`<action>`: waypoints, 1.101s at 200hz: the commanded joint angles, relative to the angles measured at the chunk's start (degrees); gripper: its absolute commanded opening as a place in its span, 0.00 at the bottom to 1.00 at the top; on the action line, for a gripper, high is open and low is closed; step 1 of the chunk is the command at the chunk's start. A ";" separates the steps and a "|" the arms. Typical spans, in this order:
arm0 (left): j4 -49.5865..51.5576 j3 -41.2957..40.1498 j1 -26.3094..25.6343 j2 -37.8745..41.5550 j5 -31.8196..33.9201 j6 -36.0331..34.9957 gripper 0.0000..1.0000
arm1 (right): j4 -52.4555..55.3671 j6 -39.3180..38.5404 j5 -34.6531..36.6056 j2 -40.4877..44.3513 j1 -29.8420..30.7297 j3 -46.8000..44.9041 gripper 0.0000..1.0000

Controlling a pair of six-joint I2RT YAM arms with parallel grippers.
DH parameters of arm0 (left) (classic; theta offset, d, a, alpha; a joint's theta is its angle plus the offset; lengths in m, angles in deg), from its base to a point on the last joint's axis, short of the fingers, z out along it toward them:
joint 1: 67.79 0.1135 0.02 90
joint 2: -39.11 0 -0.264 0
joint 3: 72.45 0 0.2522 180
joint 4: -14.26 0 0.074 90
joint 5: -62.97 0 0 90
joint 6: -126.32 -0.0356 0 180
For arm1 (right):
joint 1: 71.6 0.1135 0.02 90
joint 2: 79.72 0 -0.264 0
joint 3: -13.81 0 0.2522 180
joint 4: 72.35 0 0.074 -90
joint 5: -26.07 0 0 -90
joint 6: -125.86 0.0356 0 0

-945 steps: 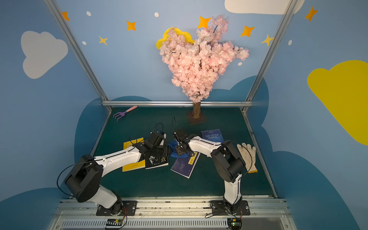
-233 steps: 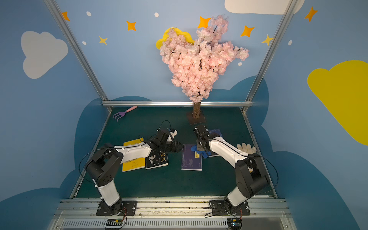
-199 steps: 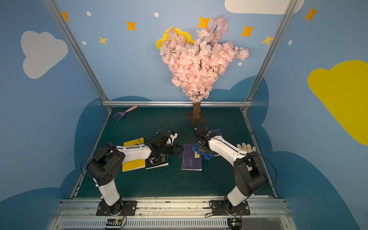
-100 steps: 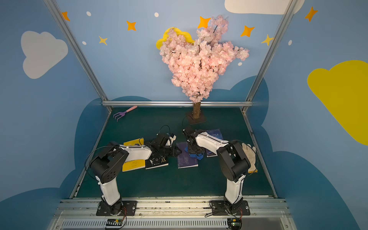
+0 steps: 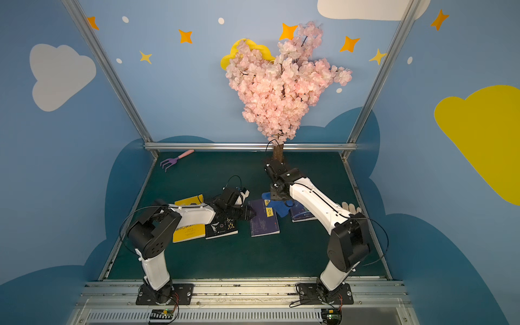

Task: Wipe the cover of the book
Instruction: Wipe the dirt from the cover of the book.

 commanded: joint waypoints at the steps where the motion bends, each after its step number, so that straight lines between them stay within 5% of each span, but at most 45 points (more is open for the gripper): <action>1: 1.49 0.18 0.30 0.35 0.28 -0.05 0.51 | 5.03 -2.65 -0.05 2.90 -0.35 1.17 0.00; 72: 1.36 -0.19 0.91 0.07 0.29 0.04 0.50 | -4.38 -0.45 -12.44 8.23 -0.18 -7.95 0.00; 115: 1.28 -0.09 0.92 0.04 0.31 0.15 0.49 | -10.05 1.51 -20.20 1.52 -0.18 -11.91 0.00; 134: 1.48 0.06 0.92 -0.05 -0.05 0.21 0.48 | -5.90 -2.57 -26.65 -4.80 -0.38 -7.68 0.33; 164: 2.27 0.40 0.92 0.08 0.27 -0.22 0.47 | -1.17 -4.81 -22.81 -7.65 1.19 -5.33 0.84; 220: 4.44 0.59 1.12 0.68 3.98 -0.31 0.40 | -2.38 -1.41 -19.89 -5.38 5.44 -9.63 0.87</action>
